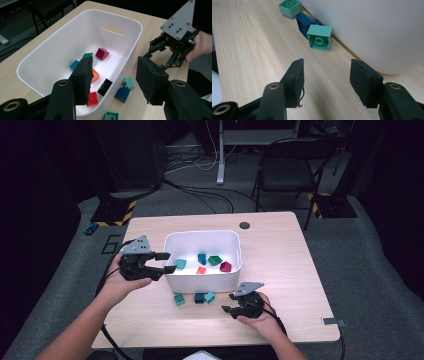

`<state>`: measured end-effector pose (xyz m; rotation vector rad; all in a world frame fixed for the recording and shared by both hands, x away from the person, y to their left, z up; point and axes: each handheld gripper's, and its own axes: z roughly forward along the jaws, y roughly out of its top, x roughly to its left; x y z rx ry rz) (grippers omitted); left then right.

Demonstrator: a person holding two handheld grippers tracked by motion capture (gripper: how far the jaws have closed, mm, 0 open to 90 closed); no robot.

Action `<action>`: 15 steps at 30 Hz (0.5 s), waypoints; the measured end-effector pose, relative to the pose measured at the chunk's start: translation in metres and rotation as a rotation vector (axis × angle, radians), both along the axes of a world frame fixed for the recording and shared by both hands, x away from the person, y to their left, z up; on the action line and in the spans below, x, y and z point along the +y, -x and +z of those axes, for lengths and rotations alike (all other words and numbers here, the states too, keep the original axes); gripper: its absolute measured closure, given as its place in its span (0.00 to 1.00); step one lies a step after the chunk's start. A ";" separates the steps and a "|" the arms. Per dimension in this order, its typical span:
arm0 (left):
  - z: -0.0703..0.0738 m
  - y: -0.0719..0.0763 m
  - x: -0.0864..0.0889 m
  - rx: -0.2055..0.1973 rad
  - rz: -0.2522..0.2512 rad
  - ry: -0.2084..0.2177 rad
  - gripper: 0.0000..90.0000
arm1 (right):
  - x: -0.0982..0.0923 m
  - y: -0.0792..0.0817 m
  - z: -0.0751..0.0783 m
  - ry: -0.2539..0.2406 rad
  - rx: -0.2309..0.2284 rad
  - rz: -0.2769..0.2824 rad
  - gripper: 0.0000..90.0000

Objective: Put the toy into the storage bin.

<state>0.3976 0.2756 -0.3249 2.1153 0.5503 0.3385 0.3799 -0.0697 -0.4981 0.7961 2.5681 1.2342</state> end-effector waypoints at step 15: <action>-0.039 0.026 0.017 0.039 0.012 0.003 0.52 | 0.004 0.001 -0.001 0.000 -0.002 0.005 0.50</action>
